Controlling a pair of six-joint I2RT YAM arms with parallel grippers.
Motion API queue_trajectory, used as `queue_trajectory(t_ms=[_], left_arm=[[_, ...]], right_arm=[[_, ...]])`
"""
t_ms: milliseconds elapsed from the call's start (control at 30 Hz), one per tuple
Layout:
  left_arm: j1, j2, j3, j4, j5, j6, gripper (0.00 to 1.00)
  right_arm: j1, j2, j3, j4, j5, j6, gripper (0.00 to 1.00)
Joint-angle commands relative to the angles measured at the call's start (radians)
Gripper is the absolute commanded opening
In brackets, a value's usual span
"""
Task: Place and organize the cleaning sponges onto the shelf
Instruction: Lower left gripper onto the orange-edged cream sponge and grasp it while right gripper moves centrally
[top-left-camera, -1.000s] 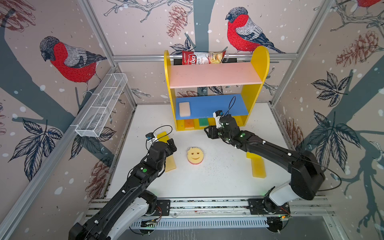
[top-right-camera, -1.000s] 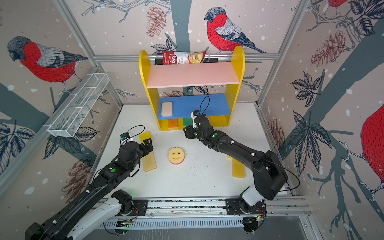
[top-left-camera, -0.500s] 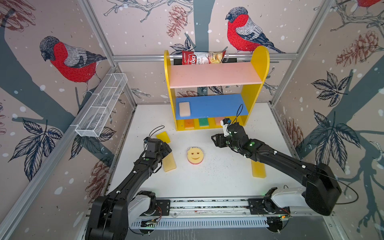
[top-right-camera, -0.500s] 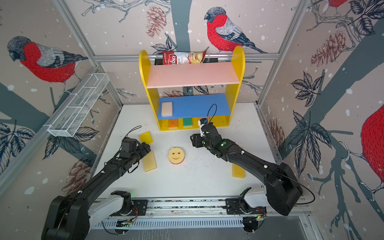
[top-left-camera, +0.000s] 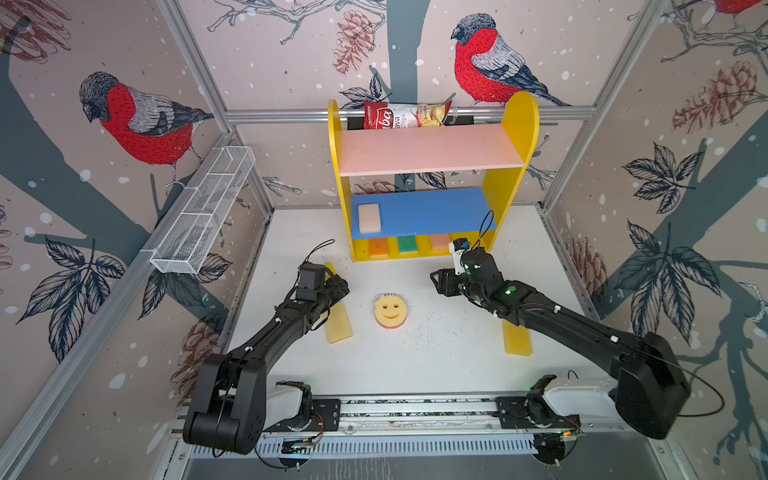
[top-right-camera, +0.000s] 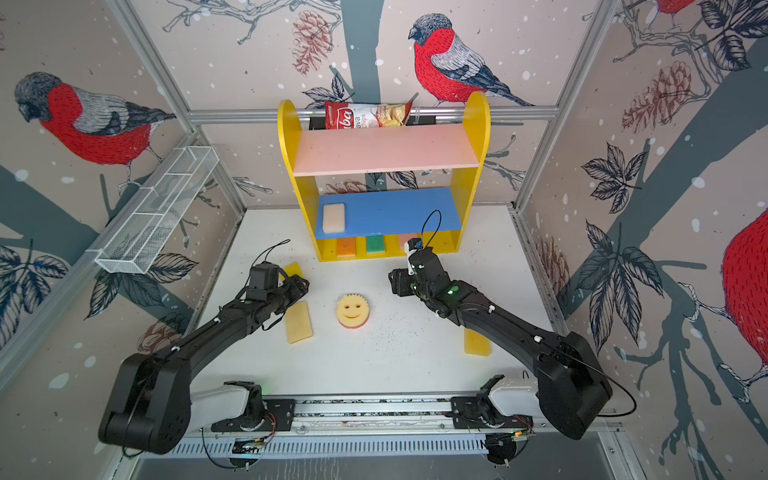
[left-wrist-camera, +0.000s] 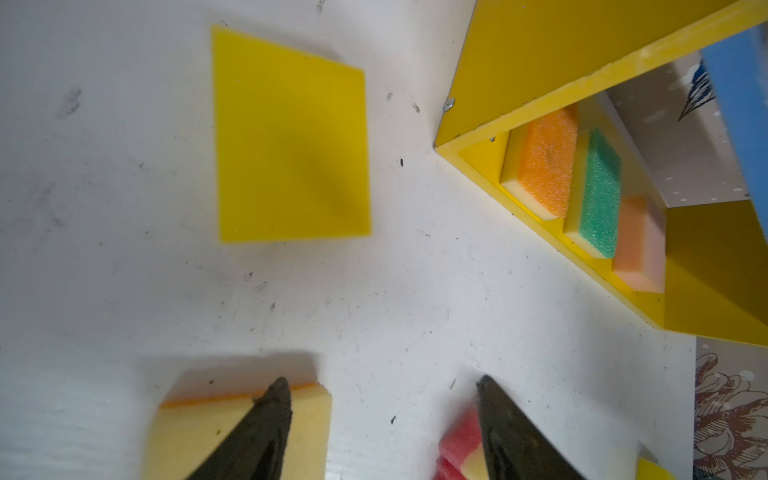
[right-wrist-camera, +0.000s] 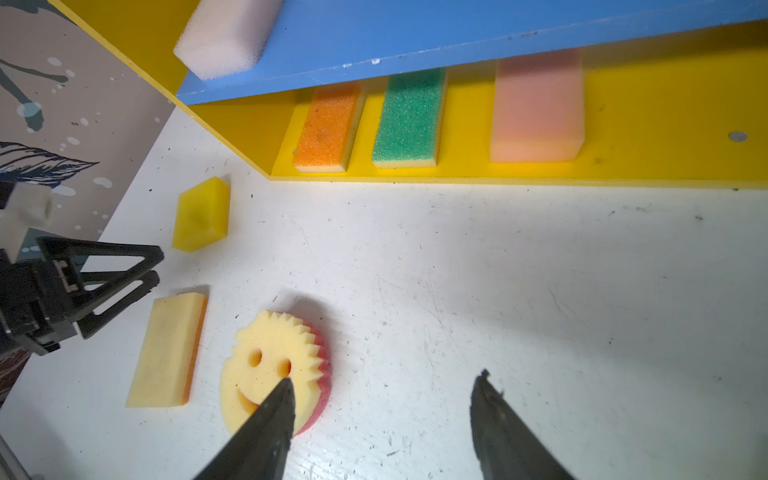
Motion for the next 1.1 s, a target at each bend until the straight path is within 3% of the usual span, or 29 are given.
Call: queue_trajectory(t_ms=[0,267,567,700,800,967,1067], left_arm=[[0.002,-0.052,-0.027,-0.07,-0.005,0.004,0.71],[0.002,-0.216,-0.147,-0.196,-0.056,0.01,0.78],[-0.005,-0.215,-0.285,-0.059,0.008,-0.027,0.74],[-0.017,-0.196,-0.305,0.0,0.028,-0.031,0.59],[-0.025,-0.199,-0.312,0.018,0.031,-0.034,0.33],[-0.035,-0.232,-0.299,0.016,0.039,-0.037,0.01],[-0.048,-0.246,-0.251,-0.001,0.051,-0.021,0.0]], right_arm=[[-0.002,0.014,0.001,0.011,-0.001,0.005,0.67],[-0.002,0.025,-0.002,0.029,-0.031,0.014,0.66],[-0.002,-0.036,-0.048,0.006,-0.029,0.051,0.66],[-0.002,-0.085,-0.083,-0.001,-0.017,0.092,0.66],[-0.001,-0.103,-0.097,-0.011,-0.014,0.115,0.66],[0.0,-0.127,-0.106,-0.016,-0.012,0.149,0.66],[0.0,-0.135,-0.1,-0.023,-0.012,0.165,0.66]])
